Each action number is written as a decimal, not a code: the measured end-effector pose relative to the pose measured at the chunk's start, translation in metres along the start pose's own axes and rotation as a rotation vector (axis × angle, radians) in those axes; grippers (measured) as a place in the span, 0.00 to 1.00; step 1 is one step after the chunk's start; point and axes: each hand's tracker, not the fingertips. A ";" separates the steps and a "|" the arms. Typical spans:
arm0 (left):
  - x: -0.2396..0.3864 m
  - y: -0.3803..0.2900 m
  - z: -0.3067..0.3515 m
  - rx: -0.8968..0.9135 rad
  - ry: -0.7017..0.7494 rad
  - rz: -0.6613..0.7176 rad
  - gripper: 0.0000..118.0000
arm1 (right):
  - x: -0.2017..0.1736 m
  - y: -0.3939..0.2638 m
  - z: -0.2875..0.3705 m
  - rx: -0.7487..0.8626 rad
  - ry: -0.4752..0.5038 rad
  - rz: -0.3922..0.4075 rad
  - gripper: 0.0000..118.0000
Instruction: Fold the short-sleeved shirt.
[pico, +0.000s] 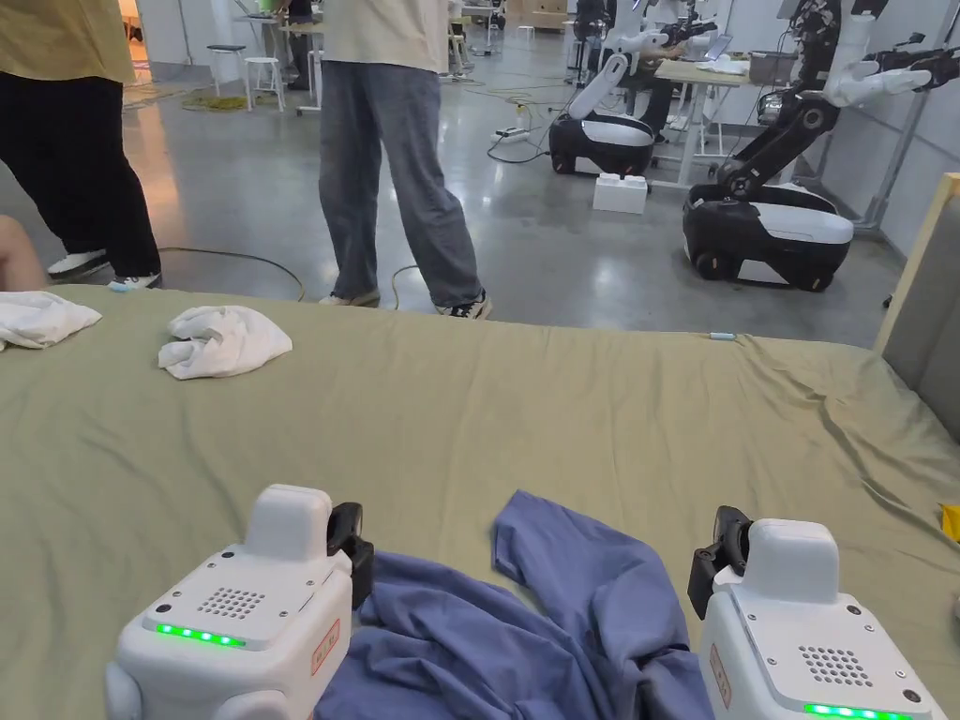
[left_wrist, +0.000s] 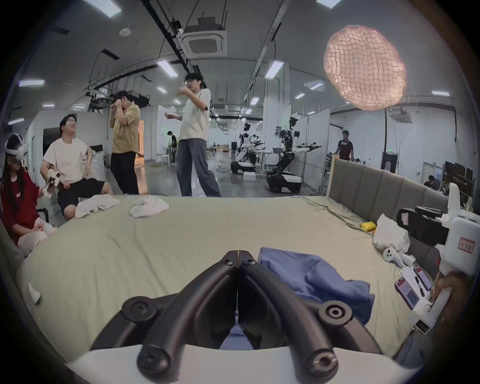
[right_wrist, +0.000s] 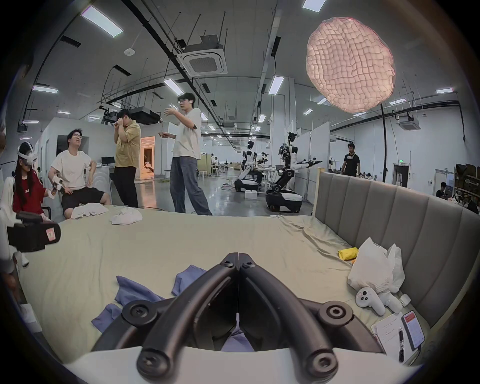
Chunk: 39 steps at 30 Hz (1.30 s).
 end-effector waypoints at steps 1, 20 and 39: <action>-0.005 -0.004 -0.002 -0.022 0.003 0.013 0.00 | -0.001 0.000 -0.001 -0.004 0.003 0.000 0.00; -0.031 -0.088 -0.137 -0.798 0.033 0.112 0.61 | 0.024 -0.029 -0.012 -0.119 -0.035 0.031 0.00; -0.004 -0.078 -0.114 -0.706 -0.015 -0.001 0.06 | 0.100 -0.075 -0.074 -0.550 -0.057 -0.020 0.70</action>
